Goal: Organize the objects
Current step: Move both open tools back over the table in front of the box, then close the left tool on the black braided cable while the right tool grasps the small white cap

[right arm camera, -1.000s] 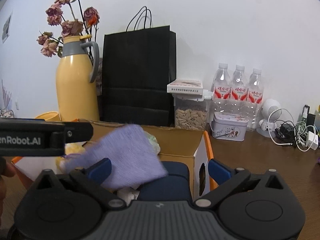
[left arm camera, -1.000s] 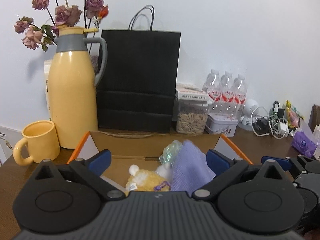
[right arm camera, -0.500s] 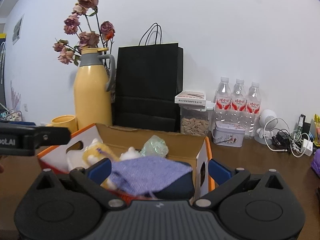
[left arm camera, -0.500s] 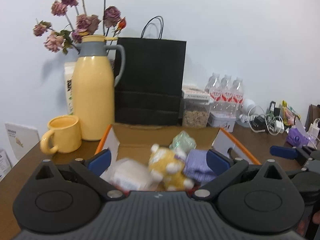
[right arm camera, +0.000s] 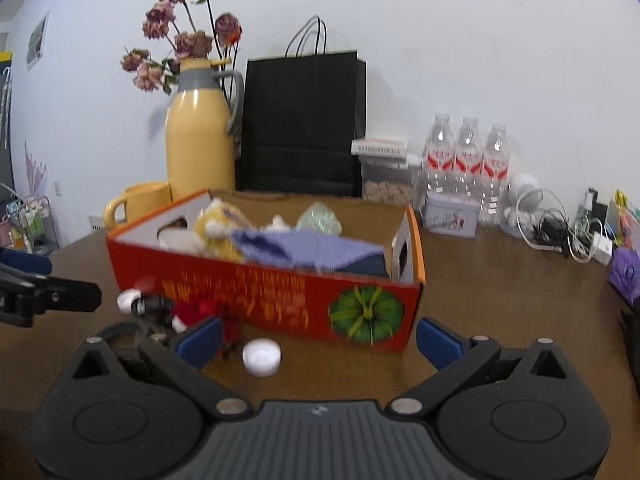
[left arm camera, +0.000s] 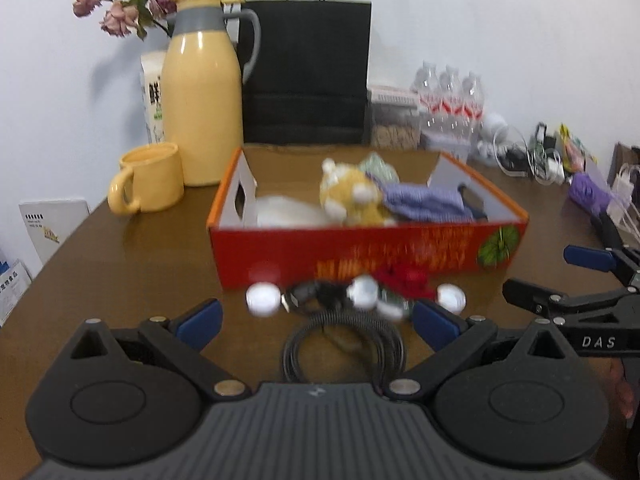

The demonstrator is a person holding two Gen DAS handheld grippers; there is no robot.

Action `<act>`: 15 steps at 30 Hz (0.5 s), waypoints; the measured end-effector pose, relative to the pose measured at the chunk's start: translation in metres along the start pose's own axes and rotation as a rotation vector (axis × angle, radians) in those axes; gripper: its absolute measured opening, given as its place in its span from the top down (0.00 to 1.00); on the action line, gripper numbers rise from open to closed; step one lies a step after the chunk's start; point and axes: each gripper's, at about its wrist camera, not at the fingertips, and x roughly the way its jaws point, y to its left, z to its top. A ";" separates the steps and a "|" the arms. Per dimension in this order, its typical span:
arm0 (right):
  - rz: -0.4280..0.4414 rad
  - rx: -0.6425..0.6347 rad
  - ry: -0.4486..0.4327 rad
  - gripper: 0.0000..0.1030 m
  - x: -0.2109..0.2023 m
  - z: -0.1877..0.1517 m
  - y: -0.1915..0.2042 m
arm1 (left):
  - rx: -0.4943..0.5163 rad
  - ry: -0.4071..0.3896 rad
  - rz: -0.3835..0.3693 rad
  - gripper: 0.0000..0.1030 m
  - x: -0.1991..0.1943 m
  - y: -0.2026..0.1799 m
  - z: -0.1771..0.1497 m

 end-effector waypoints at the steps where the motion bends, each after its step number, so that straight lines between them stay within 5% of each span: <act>1: -0.002 0.001 0.012 0.00 0.000 -0.004 0.000 | 0.002 0.015 -0.002 0.00 0.001 -0.001 -0.004; 15: -0.009 0.010 0.037 0.00 0.002 -0.022 0.002 | 0.015 0.186 0.024 0.00 0.045 -0.016 -0.023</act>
